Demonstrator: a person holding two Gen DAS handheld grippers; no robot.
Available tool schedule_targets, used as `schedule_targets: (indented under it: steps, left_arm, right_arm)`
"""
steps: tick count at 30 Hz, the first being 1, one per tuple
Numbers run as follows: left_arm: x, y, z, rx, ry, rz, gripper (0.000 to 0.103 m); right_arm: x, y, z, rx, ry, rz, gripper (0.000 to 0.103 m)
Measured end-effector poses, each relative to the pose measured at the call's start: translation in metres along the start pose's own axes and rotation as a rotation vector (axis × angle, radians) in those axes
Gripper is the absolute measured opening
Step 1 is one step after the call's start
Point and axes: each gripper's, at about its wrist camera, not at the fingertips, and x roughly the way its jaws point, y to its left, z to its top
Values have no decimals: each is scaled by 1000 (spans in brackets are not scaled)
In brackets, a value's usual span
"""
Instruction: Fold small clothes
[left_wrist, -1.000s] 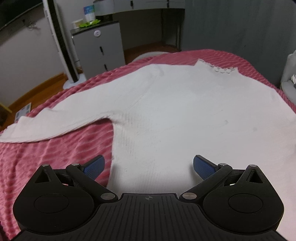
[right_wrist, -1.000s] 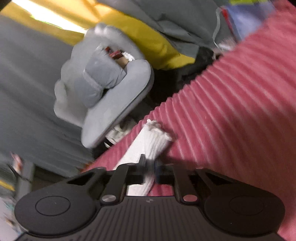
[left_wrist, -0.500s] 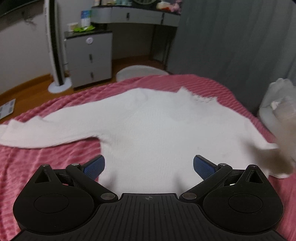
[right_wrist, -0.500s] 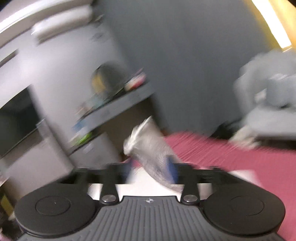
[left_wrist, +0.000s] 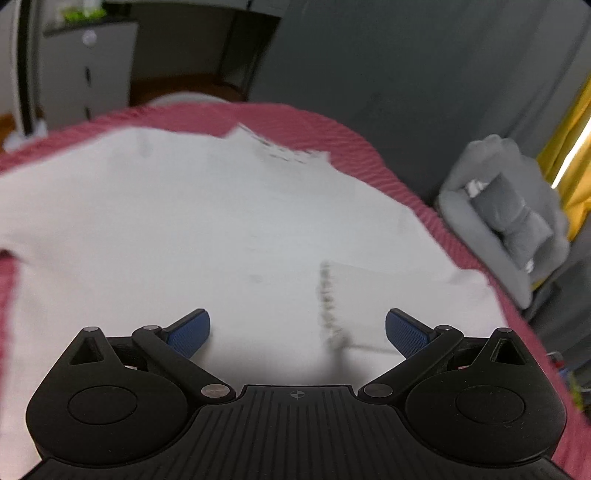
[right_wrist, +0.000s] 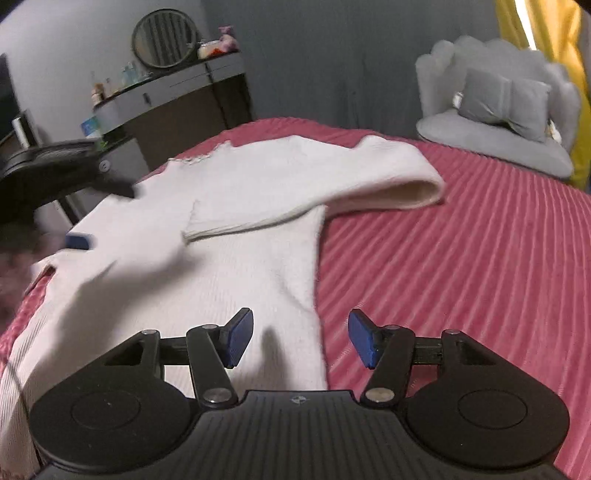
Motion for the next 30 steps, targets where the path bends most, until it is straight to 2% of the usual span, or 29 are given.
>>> schedule_targets:
  steps: [1,3,7,12,13,14,15,18,21,24,28,30]
  left_arm:
    - [8,-3,1,-17,11,-24,99]
    - [26,-7,4,-32,40,-41,83]
    - [56,-8,5,-68,74,-78,80]
    - [73,-12,-1,-66,96,-37,66]
    - [72,-13,1,-79,95,-54,58]
    - [71,-13,3,-93,105,-69,38]
    - [72,-15,4,-107,117,-70,25]
    - [75,-18,6,-116,122,-62,12]
    - [70,-25,7,-104,103,-50,10]
    - [55,-37,14,-6,55,-18,9]
    - [14,-33,33,75,-66,4,9]
    - [-4,-18,43,77,-123,37,9]
  right_arm:
    - [-2,3,2,0,-21,21,58]
    - [-2,2,3,1,-54,79,58]
    - [5,-1,-7,26,-45,147,58]
    - [20,-19,-11,80,-6,170,58]
    - [21,-22,-11,91,-3,179,58]
    - [19,-23,-12,98,-3,187,58]
    - [19,-26,-11,104,-4,195,58]
    - [17,-29,-13,114,-8,212,58]
    - [17,-31,-12,123,-8,227,59]
    - [17,-34,-11,125,-15,228,59]
    - [15,-37,-9,127,-33,212,59]
    - [14,-37,-9,128,-35,209,59]
